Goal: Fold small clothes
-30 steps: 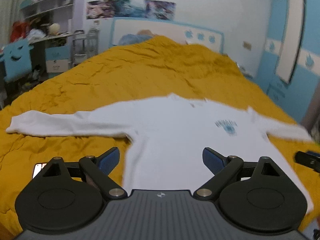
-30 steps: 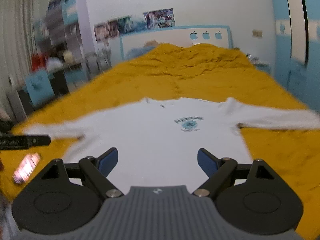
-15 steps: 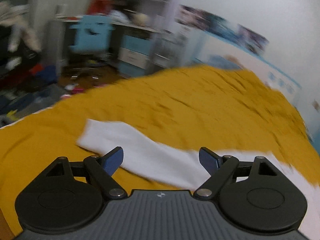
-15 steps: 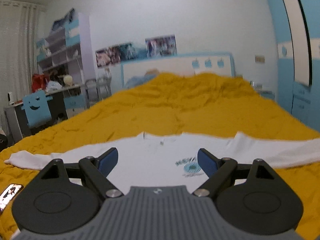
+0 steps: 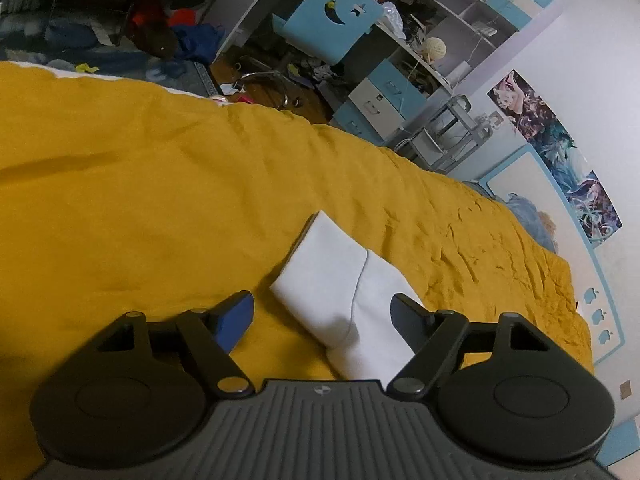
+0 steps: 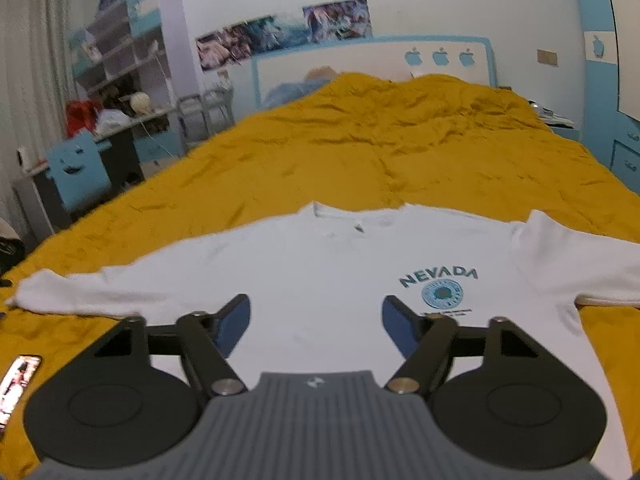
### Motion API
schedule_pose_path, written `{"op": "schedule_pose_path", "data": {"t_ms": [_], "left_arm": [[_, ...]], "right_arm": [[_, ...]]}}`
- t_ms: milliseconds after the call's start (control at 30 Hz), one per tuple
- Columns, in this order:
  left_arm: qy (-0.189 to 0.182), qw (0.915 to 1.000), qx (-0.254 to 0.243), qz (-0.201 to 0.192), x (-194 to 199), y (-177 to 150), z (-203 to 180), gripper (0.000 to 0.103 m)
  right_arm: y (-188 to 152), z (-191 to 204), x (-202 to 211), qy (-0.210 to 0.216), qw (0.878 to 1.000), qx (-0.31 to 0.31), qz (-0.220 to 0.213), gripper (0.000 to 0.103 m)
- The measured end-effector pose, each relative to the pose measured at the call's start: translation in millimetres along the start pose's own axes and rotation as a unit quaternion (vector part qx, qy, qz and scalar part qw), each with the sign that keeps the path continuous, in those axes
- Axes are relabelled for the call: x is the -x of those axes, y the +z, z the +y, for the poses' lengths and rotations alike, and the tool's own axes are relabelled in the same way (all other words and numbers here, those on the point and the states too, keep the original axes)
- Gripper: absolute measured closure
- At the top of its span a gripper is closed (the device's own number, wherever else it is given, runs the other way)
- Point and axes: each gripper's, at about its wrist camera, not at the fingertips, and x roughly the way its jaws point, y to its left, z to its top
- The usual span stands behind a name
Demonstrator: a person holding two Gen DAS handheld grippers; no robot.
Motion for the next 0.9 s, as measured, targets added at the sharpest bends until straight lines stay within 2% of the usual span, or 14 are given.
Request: {"op": "schedule_pose_path", "data": {"t_ms": [67,133,167,200,233,333,433,533,600,667,800,833,900], "left_arm": [[0.000,1.0000,-0.001,-0.001,-4,1,0,0.029],[0.015,0.9998,-0.011,-0.002,-6,3,-5,0.064],[0.014,0.9997,-0.022,0.001,-6,2,-9,0.073],[0.007,0.9995,-0.032,0.005,-3,3,-14,0.090],[0.003,0.9991,-0.042,0.005,1,3,-20,0.095],[-0.006,0.9939,-0.106,-0.028,22,2,-58,0.097],[-0.034,0.9820,-0.180,-0.047,57,-5,-113,0.097],[-0.058,0.9635,-0.255,-0.057,89,-23,-179,0.097],[-0.083,0.9508,-0.293,-0.055,105,-41,-224,0.097],[-0.114,0.9381,-0.323,-0.051,121,-63,-263,0.097],[-0.193,0.9041,-0.379,-0.043,159,-123,-330,0.097],[-0.211,0.8965,-0.388,-0.034,163,-142,-344,0.097],[-0.244,0.8846,-0.397,0.010,163,-185,-367,0.097]], "right_arm": [[0,-4,-9,0.000,1.000,-0.007,0.012,0.042],[-4,-5,-7,0.000,1.000,-0.005,0.018,0.049],[-6,-6,-5,-0.002,1.000,0.000,0.021,0.052],[-7,-6,-7,-0.006,1.000,0.007,0.025,0.053],[-7,-6,-8,-0.008,0.999,0.014,0.029,0.055],[-9,-13,-9,-0.018,0.999,0.019,0.042,0.064],[-10,-22,-3,-0.027,0.999,0.012,0.045,0.068],[-10,-28,3,-0.020,0.999,0.014,0.041,0.072],[-9,-31,7,-0.012,0.999,0.018,0.039,0.080],[-7,-33,11,-0.008,0.999,0.019,0.037,0.080],[-1,-41,24,-0.011,0.999,0.019,0.027,0.080],[0,-45,27,-0.013,0.999,0.019,0.027,0.080],[0,-51,32,-0.018,0.999,0.019,0.028,0.080]]}}
